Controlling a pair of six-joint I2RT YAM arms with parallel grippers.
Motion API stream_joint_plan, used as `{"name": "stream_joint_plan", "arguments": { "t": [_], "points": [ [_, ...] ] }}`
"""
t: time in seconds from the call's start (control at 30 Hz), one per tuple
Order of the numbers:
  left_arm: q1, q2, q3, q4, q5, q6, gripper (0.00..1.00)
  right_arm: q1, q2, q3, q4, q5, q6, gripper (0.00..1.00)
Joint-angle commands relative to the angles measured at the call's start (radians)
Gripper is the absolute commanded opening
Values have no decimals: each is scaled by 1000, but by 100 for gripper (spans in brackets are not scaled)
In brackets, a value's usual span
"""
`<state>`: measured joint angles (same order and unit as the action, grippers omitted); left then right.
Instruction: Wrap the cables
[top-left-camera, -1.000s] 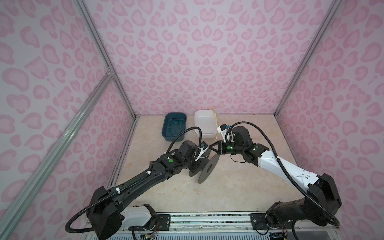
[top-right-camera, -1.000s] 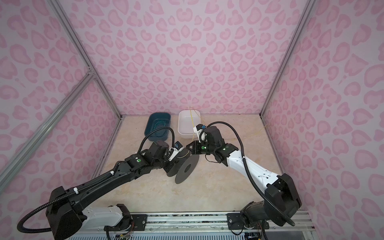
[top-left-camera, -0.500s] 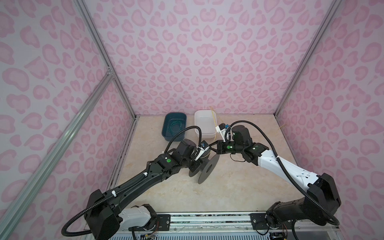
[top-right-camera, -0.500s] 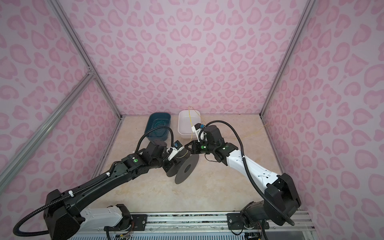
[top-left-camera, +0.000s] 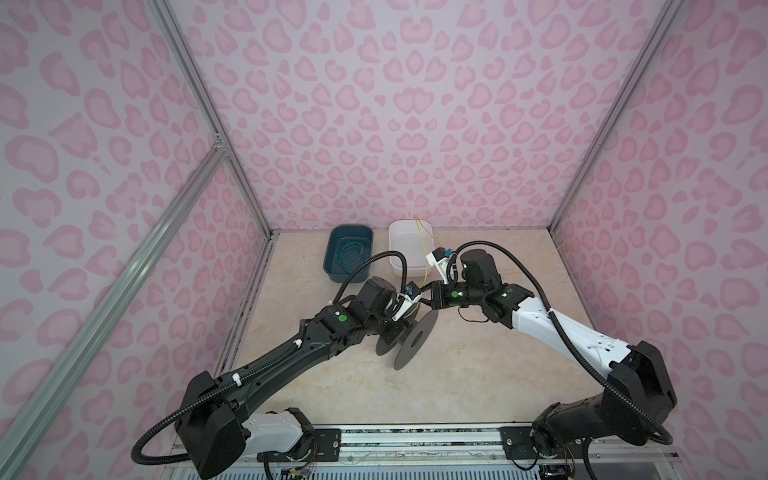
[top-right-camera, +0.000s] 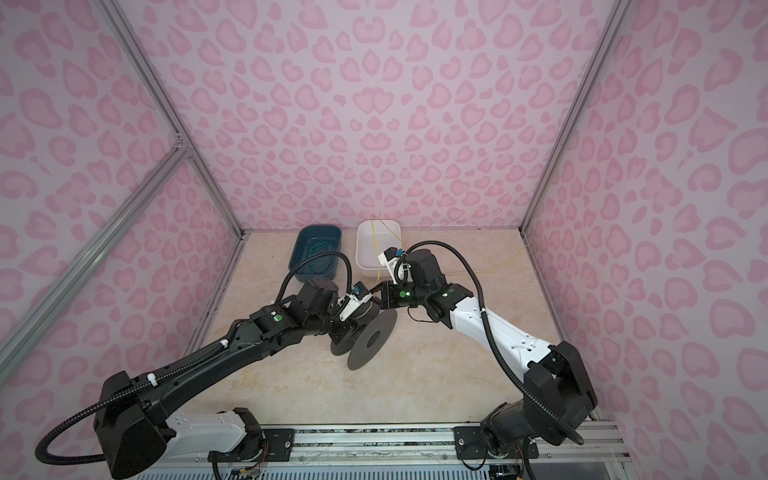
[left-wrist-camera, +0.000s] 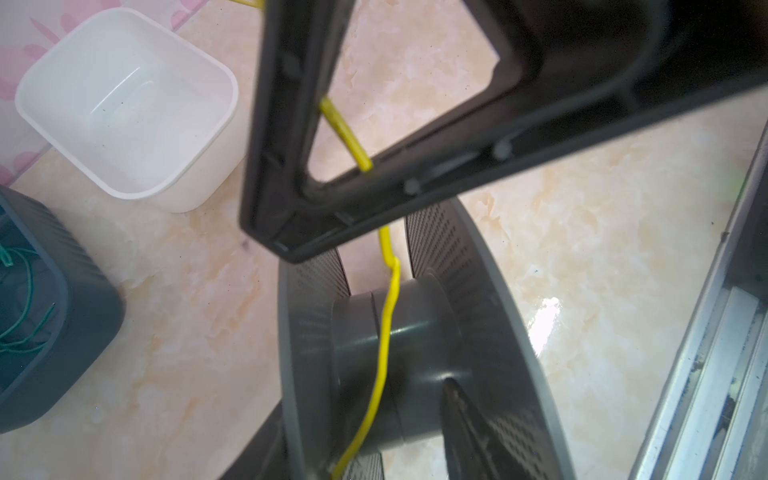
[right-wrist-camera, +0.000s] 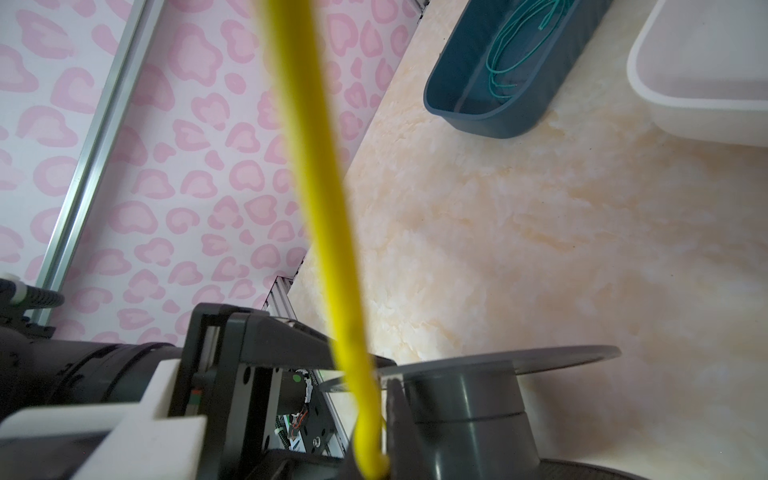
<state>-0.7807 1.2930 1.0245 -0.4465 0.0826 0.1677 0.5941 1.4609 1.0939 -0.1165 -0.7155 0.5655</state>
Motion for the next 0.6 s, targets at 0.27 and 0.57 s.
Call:
{"name": "stream_joint_plan", "arguments": {
  "t": [0.27, 0.57],
  "points": [
    [1, 17, 14, 23, 20, 9, 39, 9, 37, -1, 90, -60, 33, 0],
    [0, 26, 5, 23, 11, 10, 21, 10, 53, -23, 142, -56, 73, 0]
  ]
}}
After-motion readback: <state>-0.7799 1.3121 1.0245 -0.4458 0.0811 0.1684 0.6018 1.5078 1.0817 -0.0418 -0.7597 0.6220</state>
